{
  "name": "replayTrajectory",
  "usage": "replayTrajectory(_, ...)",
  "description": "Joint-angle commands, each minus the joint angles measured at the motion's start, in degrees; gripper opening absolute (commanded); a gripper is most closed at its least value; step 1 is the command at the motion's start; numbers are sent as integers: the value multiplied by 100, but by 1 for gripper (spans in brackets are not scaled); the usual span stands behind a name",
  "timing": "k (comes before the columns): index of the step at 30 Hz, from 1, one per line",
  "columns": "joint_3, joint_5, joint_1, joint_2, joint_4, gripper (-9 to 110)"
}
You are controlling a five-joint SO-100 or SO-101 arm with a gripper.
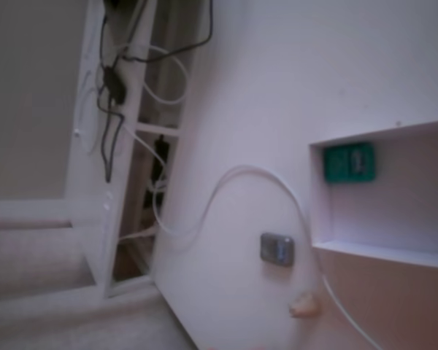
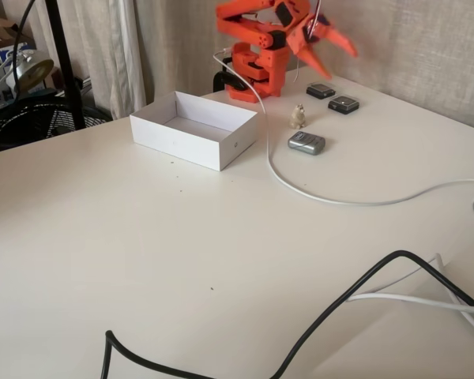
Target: Grasp the green cube and put it in the bin.
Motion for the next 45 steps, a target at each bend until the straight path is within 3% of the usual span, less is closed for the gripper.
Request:
replayTrajectory(1,237,-53,88,255,202,28)
replayTrajectory(10,721,-132,53,791,325,23)
replayTrajectory(16,721,-141,53,791,325,-8)
replayTrajectory(45,721,-9,211,791,325,-8)
